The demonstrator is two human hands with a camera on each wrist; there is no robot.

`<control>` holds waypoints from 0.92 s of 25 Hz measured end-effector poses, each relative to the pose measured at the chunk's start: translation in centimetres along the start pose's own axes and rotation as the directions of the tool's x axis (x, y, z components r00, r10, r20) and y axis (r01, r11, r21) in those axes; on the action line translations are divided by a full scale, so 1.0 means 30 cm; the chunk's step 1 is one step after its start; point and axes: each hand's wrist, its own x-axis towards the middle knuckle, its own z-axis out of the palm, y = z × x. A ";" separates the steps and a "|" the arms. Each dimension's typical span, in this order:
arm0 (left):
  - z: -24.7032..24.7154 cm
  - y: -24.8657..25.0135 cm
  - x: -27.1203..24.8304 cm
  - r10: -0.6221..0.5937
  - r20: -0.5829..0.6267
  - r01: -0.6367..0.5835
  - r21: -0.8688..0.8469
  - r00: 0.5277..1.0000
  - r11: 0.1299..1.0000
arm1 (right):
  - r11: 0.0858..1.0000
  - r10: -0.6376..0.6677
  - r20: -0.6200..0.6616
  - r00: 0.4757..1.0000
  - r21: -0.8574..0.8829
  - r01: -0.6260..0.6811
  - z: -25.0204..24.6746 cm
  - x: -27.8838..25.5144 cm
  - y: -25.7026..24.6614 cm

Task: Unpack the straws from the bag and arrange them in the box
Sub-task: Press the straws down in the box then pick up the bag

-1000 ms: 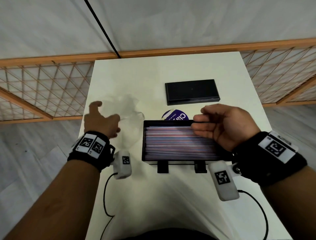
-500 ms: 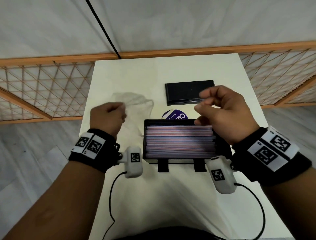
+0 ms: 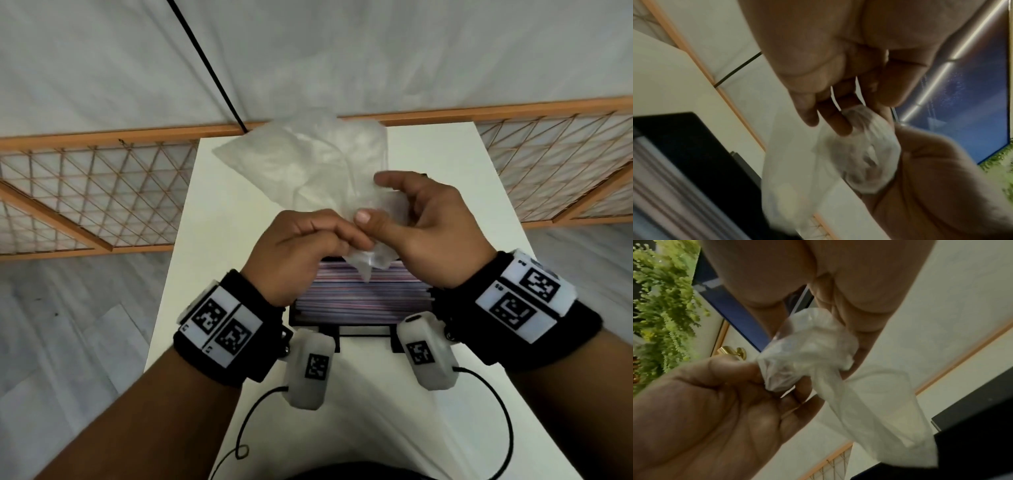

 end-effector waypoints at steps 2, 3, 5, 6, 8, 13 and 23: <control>0.011 0.005 -0.011 0.053 -0.086 -0.039 0.149 0.995 0.988 | 0.998 -0.037 -0.111 0.993 -0.064 0.030 -0.018 0.006 0.016; 0.012 0.016 -0.016 0.105 -0.164 -0.063 0.240 0.981 0.969 | 0.986 -0.091 -0.167 0.982 -0.153 0.065 -0.033 0.011 0.020; 0.005 0.042 -0.019 0.197 -0.257 -0.096 0.360 0.946 0.928 | 0.935 -0.215 -0.210 0.954 -0.326 0.139 -0.055 0.007 0.008; -0.002 0.046 -0.014 0.218 -0.219 -0.119 0.394 0.951 0.911 | 0.919 -0.255 -0.191 0.948 -0.352 0.176 -0.059 0.002 -0.004; -0.001 0.033 0.009 0.168 -0.073 -0.113 0.479 0.983 0.870 | 0.940 -0.267 -0.028 0.963 -0.227 0.254 -0.049 -0.016 -0.035; 0.052 -0.024 0.026 0.049 -0.072 -0.028 0.264 0.996 0.964 | 0.954 -0.235 0.268 0.934 0.250 0.169 -0.008 -0.051 -0.075; 0.084 -0.001 -0.022 0.066 -0.182 0.011 0.395 0.981 0.919 | 0.903 -0.298 0.112 0.948 -0.288 0.318 0.006 -0.057 -0.050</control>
